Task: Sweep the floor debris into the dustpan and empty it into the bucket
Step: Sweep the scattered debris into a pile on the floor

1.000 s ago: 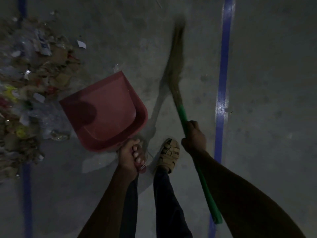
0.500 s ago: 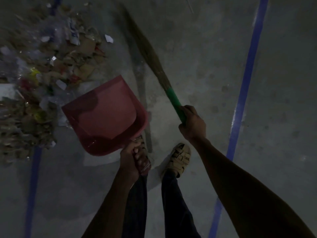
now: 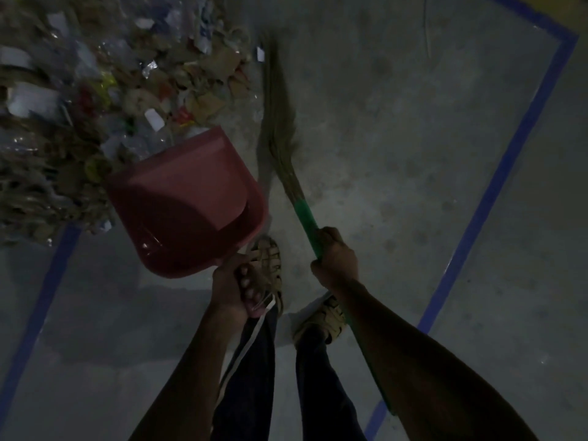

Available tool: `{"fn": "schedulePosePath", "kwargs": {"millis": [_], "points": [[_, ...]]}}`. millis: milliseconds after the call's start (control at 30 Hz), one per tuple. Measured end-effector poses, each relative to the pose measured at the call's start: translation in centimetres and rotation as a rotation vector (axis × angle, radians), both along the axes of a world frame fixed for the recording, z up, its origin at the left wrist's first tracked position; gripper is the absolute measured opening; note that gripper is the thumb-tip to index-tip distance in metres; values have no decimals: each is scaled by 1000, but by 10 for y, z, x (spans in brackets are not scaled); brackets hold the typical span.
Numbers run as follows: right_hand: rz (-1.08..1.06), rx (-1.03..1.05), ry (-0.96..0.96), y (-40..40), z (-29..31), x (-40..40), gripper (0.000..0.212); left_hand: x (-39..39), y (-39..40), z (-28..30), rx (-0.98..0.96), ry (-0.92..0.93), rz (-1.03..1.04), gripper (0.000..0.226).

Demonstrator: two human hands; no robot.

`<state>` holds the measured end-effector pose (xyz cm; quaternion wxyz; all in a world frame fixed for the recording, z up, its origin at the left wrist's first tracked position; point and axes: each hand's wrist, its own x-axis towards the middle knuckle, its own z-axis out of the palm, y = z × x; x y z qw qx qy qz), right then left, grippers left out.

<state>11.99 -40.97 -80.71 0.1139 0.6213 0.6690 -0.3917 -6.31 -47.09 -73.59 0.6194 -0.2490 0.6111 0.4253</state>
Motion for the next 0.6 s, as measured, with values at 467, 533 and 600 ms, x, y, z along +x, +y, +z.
{"fn": "schedulePosePath", "kwargs": {"millis": [467, 533, 600], "points": [[11, 426, 109, 57, 29, -54, 71, -59, 11, -9, -19, -84, 132, 39], [44, 431, 103, 67, 31, -51, 70, -66, 18, -10, -17, -75, 118, 40], [65, 434, 108, 77, 32, -48, 71, -70, 28, -12, 9, -40, 140, 40]]}}
